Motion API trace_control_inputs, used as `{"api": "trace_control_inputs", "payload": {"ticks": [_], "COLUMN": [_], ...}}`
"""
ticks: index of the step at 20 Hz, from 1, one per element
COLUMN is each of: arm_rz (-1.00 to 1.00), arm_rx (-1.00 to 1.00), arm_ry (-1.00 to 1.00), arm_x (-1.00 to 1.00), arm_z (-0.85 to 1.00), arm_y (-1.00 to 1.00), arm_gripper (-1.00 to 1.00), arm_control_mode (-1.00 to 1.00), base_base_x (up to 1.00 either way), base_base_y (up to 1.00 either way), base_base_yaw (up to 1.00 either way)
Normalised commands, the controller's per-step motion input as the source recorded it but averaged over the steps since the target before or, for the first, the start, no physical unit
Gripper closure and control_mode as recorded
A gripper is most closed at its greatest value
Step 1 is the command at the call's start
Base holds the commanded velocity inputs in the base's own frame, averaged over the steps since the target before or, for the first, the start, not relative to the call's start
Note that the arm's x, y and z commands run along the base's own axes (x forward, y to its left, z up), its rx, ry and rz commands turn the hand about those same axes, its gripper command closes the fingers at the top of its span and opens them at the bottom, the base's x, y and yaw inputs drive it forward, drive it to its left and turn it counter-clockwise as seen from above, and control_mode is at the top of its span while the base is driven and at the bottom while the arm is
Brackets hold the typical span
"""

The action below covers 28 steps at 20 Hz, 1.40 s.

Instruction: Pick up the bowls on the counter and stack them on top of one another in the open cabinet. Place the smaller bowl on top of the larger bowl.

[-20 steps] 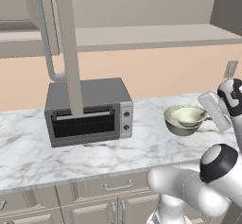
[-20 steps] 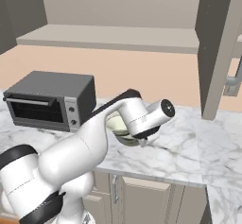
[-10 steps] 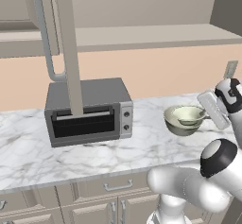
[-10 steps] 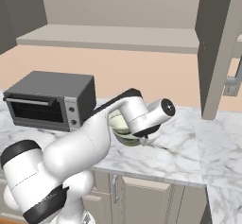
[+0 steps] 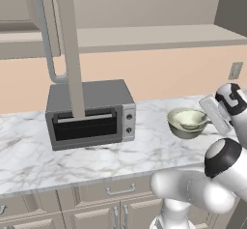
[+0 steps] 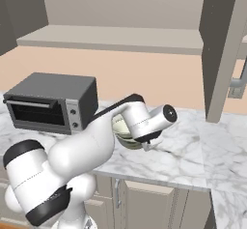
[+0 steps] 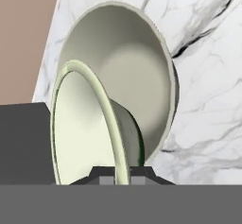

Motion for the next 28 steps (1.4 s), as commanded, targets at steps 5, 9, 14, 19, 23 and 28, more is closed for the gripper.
{"api": "trace_control_inputs", "payload": {"ticks": [5, 9, 14, 19, 23, 28], "arm_rz": [-0.03, -0.03, -0.02, -0.02, -0.03, -0.03], "arm_rx": [0.00, 0.00, -0.01, -0.01, -0.02, -0.02], "arm_ry": [0.00, 0.00, 0.00, 0.00, 0.00, 0.00], "arm_x": [0.24, 0.20, 0.12, 0.12, 0.17, 0.19], "arm_z": [-0.08, -0.14, -0.20, -0.20, -0.16, -0.15], "arm_y": [-0.04, -0.04, -0.04, -0.03, -0.03, -0.03], "arm_gripper": [1.00, 1.00, 1.00, 1.00, 1.00, 1.00], "arm_control_mode": [-1.00, -1.00, -1.00, -1.00, -1.00, -1.00], "base_base_x": [0.00, 0.00, 0.00, 0.00, 0.00, 0.00], "base_base_y": [0.00, 0.00, 0.00, 0.00, 0.00, 0.00], "base_base_yaw": [0.00, 0.00, 0.00, 0.00, 0.00, 0.00]}}
